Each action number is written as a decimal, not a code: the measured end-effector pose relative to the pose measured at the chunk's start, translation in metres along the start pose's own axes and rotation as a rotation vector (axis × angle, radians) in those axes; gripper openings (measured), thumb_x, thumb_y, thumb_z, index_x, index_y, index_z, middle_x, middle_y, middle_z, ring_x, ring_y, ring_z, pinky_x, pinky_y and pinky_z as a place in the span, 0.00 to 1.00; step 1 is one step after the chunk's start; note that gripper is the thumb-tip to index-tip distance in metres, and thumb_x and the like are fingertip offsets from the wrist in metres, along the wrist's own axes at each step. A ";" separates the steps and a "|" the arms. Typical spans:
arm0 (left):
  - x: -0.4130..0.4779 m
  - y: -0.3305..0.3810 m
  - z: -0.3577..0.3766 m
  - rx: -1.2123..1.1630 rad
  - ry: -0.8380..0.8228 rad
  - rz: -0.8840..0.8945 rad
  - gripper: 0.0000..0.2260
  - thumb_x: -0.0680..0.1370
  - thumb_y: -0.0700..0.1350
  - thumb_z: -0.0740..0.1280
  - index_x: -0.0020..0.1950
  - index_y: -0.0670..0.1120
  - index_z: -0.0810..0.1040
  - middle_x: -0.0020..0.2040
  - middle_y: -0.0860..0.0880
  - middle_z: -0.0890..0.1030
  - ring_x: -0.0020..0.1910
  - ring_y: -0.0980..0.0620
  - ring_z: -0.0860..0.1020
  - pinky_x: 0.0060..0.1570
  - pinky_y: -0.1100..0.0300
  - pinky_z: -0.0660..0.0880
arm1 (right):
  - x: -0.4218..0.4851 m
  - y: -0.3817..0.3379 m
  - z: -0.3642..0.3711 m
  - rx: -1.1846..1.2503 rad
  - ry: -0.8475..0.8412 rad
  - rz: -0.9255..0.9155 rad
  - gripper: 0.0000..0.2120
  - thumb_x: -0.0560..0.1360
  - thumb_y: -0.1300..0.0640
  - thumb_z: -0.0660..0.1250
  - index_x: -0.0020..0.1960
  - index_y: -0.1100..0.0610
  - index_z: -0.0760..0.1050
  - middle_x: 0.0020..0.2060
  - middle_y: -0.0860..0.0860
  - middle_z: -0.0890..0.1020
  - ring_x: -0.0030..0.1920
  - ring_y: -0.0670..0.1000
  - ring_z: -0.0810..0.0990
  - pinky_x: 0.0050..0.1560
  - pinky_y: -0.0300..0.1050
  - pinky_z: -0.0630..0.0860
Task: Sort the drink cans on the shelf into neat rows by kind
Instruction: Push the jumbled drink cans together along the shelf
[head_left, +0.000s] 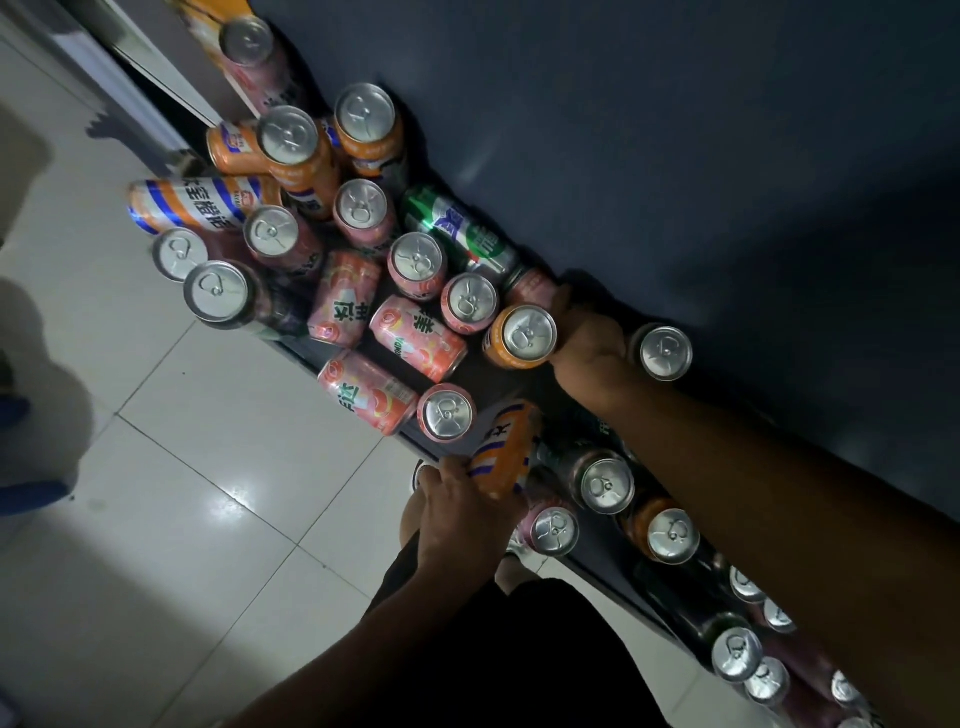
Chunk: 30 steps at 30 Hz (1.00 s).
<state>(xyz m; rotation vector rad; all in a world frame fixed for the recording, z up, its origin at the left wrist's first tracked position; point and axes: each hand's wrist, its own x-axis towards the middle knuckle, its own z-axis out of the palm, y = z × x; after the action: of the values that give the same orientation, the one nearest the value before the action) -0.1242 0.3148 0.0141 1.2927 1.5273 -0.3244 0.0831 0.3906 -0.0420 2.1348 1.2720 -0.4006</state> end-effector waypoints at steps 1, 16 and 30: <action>-0.002 0.002 -0.002 -0.011 0.010 0.010 0.36 0.70 0.55 0.79 0.71 0.48 0.64 0.58 0.51 0.64 0.60 0.49 0.70 0.60 0.54 0.74 | -0.002 0.000 -0.001 0.011 -0.018 0.002 0.26 0.86 0.52 0.56 0.79 0.64 0.58 0.69 0.62 0.75 0.66 0.61 0.78 0.63 0.55 0.77; -0.013 0.033 -0.023 0.238 -0.011 0.379 0.30 0.72 0.46 0.77 0.72 0.49 0.69 0.70 0.48 0.64 0.70 0.44 0.64 0.63 0.52 0.75 | -0.035 0.029 -0.050 0.060 -0.069 -0.074 0.37 0.76 0.50 0.73 0.74 0.66 0.60 0.69 0.65 0.71 0.66 0.62 0.77 0.59 0.54 0.77; 0.005 0.048 -0.034 0.793 -0.106 0.844 0.35 0.73 0.44 0.76 0.77 0.47 0.64 0.72 0.45 0.64 0.68 0.42 0.68 0.57 0.52 0.77 | -0.065 0.047 -0.050 0.466 0.039 -0.171 0.23 0.77 0.52 0.71 0.69 0.56 0.69 0.66 0.55 0.73 0.65 0.59 0.75 0.57 0.54 0.75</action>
<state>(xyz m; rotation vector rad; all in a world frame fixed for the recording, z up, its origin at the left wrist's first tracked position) -0.1011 0.3608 0.0427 2.3551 0.6319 -0.4437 0.0898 0.3619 0.0482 2.4247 1.5025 -0.7971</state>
